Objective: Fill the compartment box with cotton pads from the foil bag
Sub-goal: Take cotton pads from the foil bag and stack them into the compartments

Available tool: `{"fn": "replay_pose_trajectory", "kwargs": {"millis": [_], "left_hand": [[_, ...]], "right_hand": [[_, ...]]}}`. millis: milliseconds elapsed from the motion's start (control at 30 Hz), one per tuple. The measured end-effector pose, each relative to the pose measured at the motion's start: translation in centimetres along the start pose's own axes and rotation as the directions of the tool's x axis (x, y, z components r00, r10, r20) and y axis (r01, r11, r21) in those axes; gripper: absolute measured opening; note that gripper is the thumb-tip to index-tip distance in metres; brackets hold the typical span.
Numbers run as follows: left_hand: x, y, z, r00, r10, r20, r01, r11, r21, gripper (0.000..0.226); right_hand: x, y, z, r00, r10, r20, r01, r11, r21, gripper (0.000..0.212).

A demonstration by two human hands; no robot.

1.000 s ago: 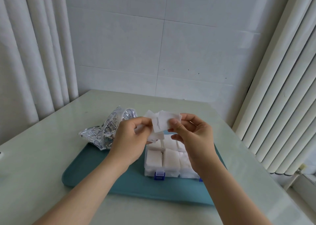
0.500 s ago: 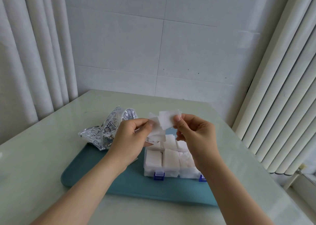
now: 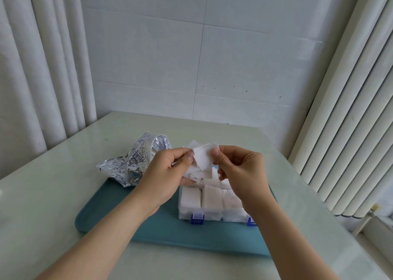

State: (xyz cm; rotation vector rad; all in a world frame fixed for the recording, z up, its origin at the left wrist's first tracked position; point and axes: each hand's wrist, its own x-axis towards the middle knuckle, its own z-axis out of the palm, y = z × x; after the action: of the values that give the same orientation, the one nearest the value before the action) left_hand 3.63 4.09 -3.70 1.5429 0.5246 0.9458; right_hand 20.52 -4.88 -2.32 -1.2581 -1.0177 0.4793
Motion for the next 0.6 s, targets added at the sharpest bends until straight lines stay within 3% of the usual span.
{"fn": "replay_pose_trajectory", "kwargs": {"millis": [267, 600], "left_hand": [[-0.04, 0.48, 0.2, 0.999, -0.036, -0.034, 0.033, 0.994, -0.102, 0.031], [0.02, 0.2, 0.05, 0.988, 0.014, -0.154, -0.018, 0.999, -0.027, 0.027]], "right_hand": [[0.02, 0.0, 0.08, 1.0, 0.005, -0.008, -0.005, 1.0, -0.008, 0.014], [-0.51, -0.27, 0.69, 1.0, -0.024, 0.006, 0.025, 0.995, -0.101, 0.01]]}}
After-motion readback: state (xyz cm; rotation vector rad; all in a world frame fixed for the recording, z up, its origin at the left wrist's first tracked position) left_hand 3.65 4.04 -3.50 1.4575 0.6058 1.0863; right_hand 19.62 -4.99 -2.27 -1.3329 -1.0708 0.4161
